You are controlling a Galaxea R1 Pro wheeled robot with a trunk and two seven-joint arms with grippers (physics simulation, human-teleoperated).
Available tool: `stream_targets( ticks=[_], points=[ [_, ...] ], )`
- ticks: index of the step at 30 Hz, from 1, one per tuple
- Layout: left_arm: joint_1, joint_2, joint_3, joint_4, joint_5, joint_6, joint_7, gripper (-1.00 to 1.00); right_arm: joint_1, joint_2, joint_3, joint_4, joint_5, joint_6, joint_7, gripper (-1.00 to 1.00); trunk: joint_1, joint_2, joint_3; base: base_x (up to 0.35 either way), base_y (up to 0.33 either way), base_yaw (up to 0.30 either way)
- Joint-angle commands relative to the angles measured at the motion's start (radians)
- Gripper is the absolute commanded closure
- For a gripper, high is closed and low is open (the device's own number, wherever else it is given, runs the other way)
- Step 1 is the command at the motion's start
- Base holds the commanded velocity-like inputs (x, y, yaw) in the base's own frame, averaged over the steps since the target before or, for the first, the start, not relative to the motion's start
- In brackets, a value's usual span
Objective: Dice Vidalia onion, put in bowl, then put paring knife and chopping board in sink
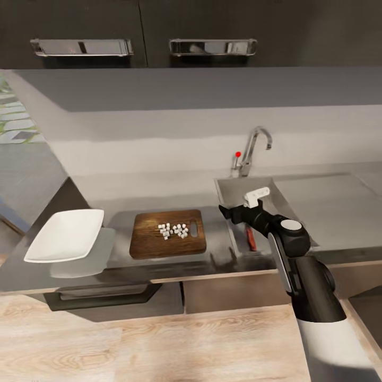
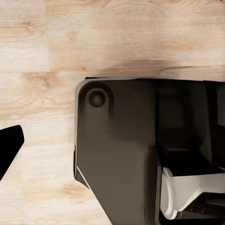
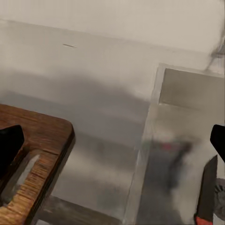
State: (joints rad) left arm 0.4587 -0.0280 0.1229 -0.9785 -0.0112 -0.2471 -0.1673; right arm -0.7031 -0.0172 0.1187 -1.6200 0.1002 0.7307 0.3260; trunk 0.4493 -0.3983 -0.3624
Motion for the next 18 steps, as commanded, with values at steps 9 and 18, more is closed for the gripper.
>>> stream_targets(
  ticks=[9, 18],
  points=[
    [0.0, -0.001, 0.004, 0.004, -0.001, -0.001, -0.009, -1.0, -0.001, 0.048, 0.0, 0.031, 0.011, 0.087, -0.164, -1.0, 0.001, -0.002, 0.005, 0.0, 0.224, 0.063],
    [0.0, -0.003, 0.004, 0.016, -0.001, -0.003, -0.009, -1.0, -0.001, 0.051, -0.001, 0.086, 0.012, 0.104, -0.201, -1.0, 0.001, -0.002, 0.005, 0.0, 0.008, 0.001]
  ],
)
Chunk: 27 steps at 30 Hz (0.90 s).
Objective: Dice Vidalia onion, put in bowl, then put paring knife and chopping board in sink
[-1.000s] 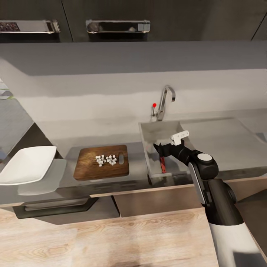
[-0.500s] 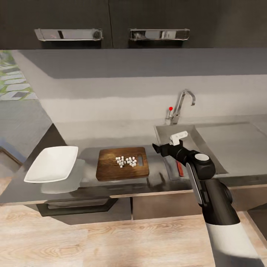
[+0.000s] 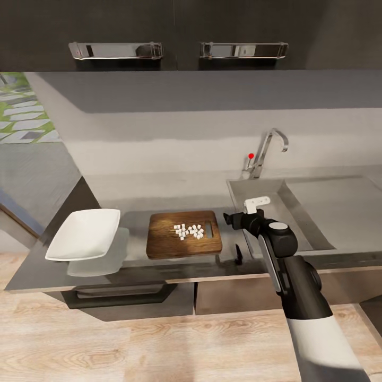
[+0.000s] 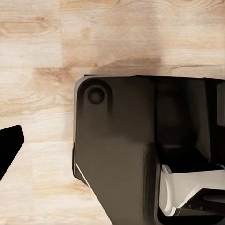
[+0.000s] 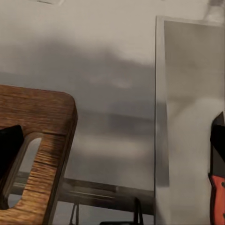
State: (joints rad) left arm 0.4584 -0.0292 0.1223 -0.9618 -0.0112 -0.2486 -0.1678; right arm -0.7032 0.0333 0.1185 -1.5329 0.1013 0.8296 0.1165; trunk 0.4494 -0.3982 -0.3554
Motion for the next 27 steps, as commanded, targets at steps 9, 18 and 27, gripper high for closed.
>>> stream_targets(
  ticks=[9, 18, 27],
  points=[
    [0.0, -0.001, 0.005, 0.012, -0.001, -0.001, -0.009, -1.0, -0.001, 0.001, 0.0, 0.039, 0.009, 0.006, 0.006, -1.0, 0.001, -0.002, -0.002, 0.0, 0.132, 0.0],
    [0.0, -0.001, 0.005, 0.015, -0.001, -0.001, -0.009, -1.0, -0.001, 0.011, -0.025, 0.048, 0.006, 0.013, 0.005, -1.0, 0.001, -0.002, -0.002, 0.0, 0.058, 0.0],
    [0.0, -0.001, 0.005, 0.028, -0.001, -0.001, -0.008, -1.0, -0.001, 0.019, -0.052, 0.048, 0.006, 0.028, 0.004, -1.0, 0.001, -0.002, -0.002, 0.07, 0.077, 0.0]
  ],
)
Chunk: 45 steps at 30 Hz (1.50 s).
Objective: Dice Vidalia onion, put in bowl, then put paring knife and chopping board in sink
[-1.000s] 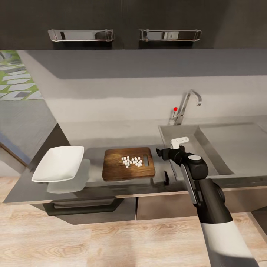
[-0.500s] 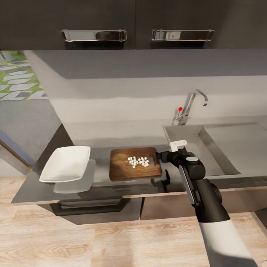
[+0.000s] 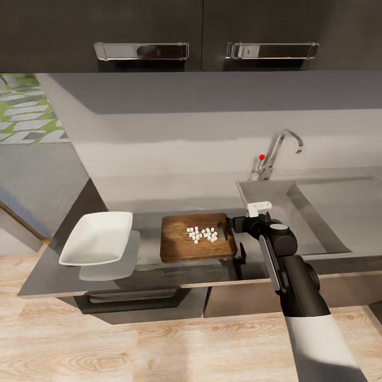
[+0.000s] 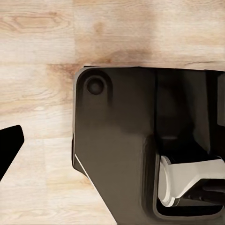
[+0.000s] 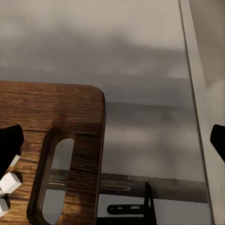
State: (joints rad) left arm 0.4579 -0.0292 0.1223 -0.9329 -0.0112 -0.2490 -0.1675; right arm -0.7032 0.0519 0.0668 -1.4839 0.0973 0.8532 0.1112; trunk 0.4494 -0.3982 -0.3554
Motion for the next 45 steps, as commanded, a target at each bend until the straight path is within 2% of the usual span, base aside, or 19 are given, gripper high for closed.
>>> stream_targets(
  ticks=[1, 5, 7, 21, 35, 45],
  points=[
    [0.0, -0.001, 0.005, 0.0, -0.001, -0.001, -0.009, -1.0, -0.001, 0.0, -0.006, -0.001, 0.011, 0.007, 0.009, -1.0, 0.001, -0.002, -0.002, 0.007, 0.007, 0.0],
    [0.0, -0.001, 0.005, 0.0, -0.001, -0.001, -0.009, -1.0, -0.001, 0.002, -0.041, 0.0, 0.012, 0.01, 0.008, -1.0, 0.001, -0.002, -0.002, 0.002, 0.002, 0.0],
    [0.0, -0.001, 0.005, 0.002, -0.001, -0.001, -0.009, -1.0, -0.001, 0.002, -0.047, 0.001, 0.012, 0.01, 0.008, -1.0, 0.001, -0.002, -0.004, 0.0, 0.051, 0.0],
    [-0.001, -0.003, 0.005, 0.009, -0.001, -0.001, -0.009, -1.0, -0.001, 0.005, -0.048, 0.017, 0.01, 0.01, 0.009, -1.0, 0.001, -0.002, -0.02, 0.0, 0.069, 0.002],
    [-0.001, -0.004, 0.005, 0.017, -0.001, -0.001, -0.008, -1.0, -0.001, 0.005, -0.048, 0.031, 0.01, 0.01, 0.01, -1.0, 0.001, -0.002, -0.037, 0.0, 0.013, 0.096],
    [-0.001, -0.004, 0.003, 0.018, -0.003, 0.0, -0.007, -1.0, -0.001, 0.005, -0.048, 0.031, 0.011, 0.01, 0.009, -1.0, 0.001, -0.002, -0.049, 0.0, -0.125, 0.097]
  ],
)
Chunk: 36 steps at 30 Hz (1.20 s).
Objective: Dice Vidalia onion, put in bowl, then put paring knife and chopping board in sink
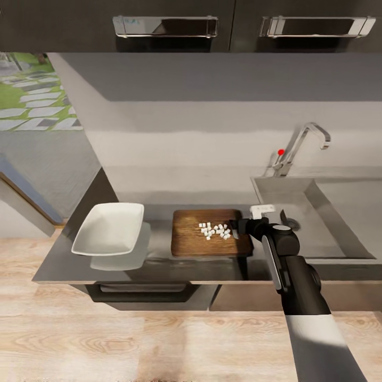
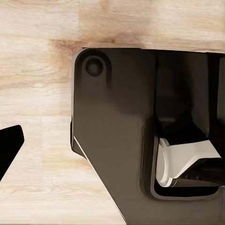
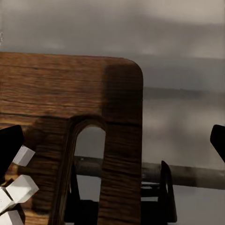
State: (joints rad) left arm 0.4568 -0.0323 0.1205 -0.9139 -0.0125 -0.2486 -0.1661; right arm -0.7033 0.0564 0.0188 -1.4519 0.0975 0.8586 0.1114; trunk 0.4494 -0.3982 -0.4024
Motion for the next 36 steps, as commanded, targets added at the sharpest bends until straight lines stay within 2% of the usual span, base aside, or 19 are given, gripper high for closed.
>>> stream_targets(
  ticks=[1, 22, 23, 28, 36],
  points=[
    [0.0, -0.001, 0.005, -0.001, -0.001, -0.001, -0.009, -1.0, -0.001, 0.0, 0.0, -0.001, 0.01, 0.005, 0.009, -1.0, 0.001, -0.002, -0.003, 0.0, -0.009, 0.096],
    [0.0, -0.001, 0.005, 0.009, -0.001, -0.001, -0.01, -1.0, -0.001, -0.003, -0.004, -0.001, 0.011, 0.002, 0.011, -1.0, 0.001, -0.002, -0.01, 0.0, -0.059, 0.032],
    [0.0, -0.001, 0.005, 0.009, -0.001, -0.001, -0.01, -1.0, -0.001, -0.003, -0.007, -0.001, 0.011, 0.002, 0.011, -1.0, 0.001, -0.002, -0.01, 0.0, 0.0, 0.0],
    [0.0, -0.001, 0.005, 0.009, -0.001, -0.001, -0.01, -1.0, -0.001, -0.001, -0.073, 0.0, 0.011, 0.003, 0.003, -1.0, 0.001, -0.002, -0.01, 0.0, 0.0, 0.0],
    [0.0, -0.001, 0.005, 0.028, -0.002, -0.001, -0.01, -1.0, -0.001, 0.0, -0.079, 0.001, 0.01, 0.003, -0.006, -1.0, 0.001, -0.002, -0.01, 0.0, 0.0, 0.0]
  ],
)
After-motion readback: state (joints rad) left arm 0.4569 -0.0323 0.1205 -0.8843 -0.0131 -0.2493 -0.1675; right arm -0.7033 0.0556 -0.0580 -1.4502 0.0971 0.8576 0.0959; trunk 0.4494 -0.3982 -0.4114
